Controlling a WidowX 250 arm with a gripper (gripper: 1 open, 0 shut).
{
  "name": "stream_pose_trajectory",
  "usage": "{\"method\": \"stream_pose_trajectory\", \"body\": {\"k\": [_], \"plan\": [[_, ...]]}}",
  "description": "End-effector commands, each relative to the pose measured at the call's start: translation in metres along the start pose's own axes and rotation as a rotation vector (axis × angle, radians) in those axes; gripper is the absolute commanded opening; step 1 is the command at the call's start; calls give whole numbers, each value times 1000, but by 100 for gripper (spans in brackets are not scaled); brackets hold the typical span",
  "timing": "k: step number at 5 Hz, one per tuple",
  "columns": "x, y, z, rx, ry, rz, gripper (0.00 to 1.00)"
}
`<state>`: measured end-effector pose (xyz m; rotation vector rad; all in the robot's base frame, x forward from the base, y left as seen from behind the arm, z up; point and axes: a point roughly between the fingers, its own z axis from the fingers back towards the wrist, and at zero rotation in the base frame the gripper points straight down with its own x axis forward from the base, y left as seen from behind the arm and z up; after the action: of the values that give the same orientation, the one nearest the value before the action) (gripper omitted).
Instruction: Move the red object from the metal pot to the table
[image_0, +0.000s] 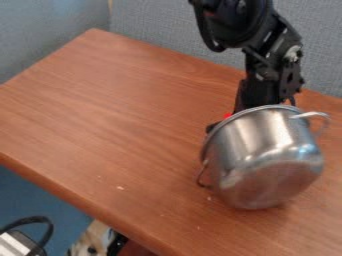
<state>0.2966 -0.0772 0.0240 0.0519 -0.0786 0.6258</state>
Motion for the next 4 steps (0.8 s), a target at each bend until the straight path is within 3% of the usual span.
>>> {"method": "stream_pose_trajectory", "body": {"k": [1,4], "plan": [[14,0,6,-2,-28,90,0],[17,12,5,1,-31,8,0]]}}
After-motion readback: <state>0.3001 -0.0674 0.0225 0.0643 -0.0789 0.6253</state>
